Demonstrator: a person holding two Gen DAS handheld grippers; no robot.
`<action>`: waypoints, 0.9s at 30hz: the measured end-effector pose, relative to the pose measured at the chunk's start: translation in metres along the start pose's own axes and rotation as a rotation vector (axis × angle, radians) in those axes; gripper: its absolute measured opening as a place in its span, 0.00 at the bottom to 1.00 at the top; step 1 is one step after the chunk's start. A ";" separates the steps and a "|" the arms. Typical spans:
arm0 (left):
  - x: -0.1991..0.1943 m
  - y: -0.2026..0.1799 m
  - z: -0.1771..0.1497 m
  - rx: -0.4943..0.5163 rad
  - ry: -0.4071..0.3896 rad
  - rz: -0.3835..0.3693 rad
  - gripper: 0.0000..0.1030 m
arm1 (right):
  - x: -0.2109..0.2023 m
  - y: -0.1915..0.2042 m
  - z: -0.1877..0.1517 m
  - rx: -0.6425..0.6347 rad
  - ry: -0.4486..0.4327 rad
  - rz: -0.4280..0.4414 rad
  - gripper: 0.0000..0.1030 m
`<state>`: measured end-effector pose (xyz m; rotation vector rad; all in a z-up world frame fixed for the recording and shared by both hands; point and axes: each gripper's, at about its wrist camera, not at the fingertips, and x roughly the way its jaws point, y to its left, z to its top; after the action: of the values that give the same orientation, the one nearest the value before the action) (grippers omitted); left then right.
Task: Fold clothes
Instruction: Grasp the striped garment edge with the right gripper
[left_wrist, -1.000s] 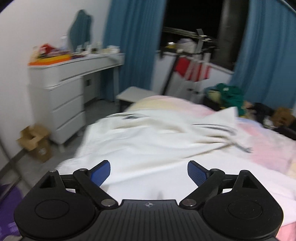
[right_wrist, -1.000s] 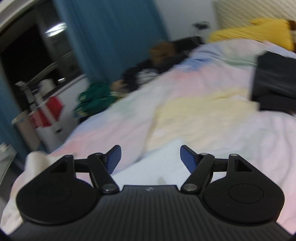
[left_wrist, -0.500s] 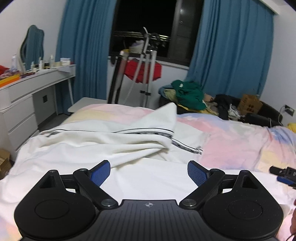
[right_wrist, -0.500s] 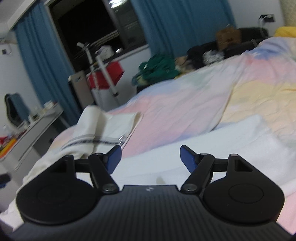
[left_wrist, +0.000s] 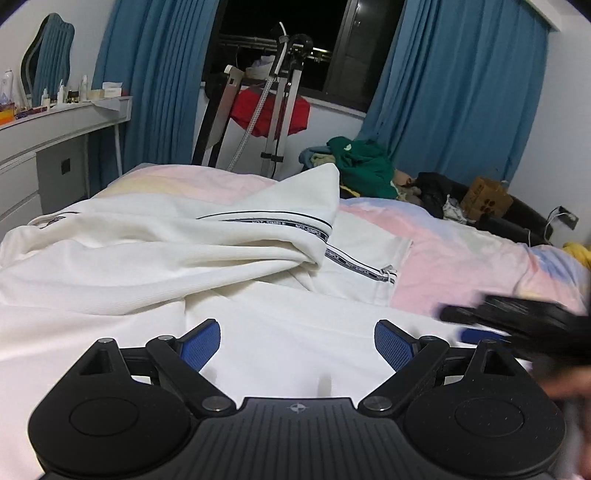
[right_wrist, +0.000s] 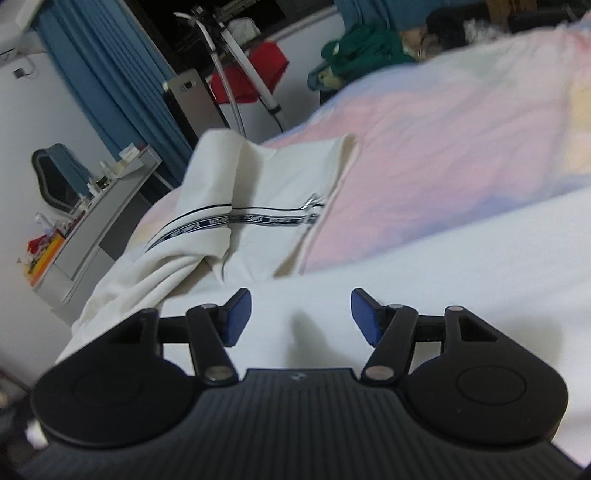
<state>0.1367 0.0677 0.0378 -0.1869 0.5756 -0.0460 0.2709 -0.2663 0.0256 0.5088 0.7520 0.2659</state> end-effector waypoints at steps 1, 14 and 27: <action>0.005 0.007 -0.002 -0.002 -0.003 0.007 0.89 | 0.020 0.003 0.003 0.022 0.015 -0.005 0.61; 0.047 0.045 -0.007 -0.089 0.040 -0.036 0.89 | 0.078 0.051 0.049 -0.200 -0.016 -0.202 0.12; 0.052 0.044 -0.007 -0.063 0.050 -0.022 0.89 | -0.039 -0.074 0.163 -0.171 -0.222 -0.585 0.11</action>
<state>0.1760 0.1043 -0.0045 -0.2539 0.6249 -0.0539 0.3621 -0.4013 0.1097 0.1372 0.6239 -0.2663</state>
